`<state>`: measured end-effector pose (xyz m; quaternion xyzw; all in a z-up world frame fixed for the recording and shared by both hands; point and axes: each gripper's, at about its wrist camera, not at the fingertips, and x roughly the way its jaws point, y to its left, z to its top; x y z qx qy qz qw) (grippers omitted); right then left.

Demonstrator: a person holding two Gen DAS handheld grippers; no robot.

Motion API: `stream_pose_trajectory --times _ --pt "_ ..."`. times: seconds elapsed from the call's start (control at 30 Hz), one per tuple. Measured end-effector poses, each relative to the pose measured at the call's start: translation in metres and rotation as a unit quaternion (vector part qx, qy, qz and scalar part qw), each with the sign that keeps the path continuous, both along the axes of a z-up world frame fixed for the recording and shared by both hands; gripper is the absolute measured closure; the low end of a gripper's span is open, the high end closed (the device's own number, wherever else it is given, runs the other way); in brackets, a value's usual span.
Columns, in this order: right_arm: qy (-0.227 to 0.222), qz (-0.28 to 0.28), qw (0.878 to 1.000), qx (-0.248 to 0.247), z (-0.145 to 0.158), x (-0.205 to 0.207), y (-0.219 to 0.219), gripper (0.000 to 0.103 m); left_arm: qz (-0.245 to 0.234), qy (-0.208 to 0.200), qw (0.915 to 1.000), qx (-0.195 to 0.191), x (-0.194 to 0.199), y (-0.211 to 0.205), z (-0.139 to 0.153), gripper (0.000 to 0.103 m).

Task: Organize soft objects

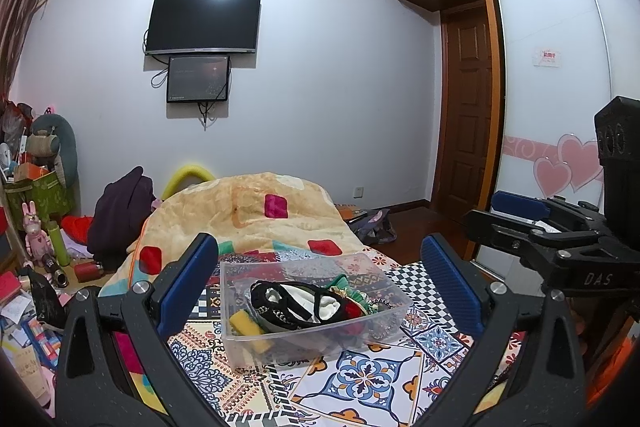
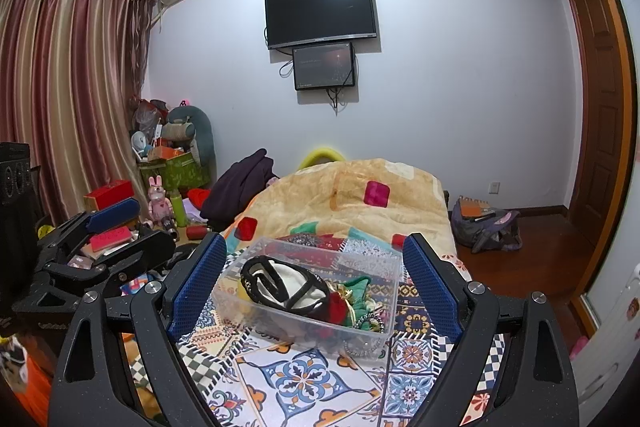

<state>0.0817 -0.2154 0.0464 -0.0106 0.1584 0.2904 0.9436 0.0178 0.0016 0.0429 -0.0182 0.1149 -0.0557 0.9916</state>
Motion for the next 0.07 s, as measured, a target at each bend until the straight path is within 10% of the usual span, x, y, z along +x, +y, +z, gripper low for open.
stream_pose_trajectory --times 0.07 --pt "0.002 0.000 1.000 0.000 0.0006 -0.0007 0.0015 0.013 0.000 0.003 1.0000 -0.003 0.0005 0.0012 0.0000 0.000"
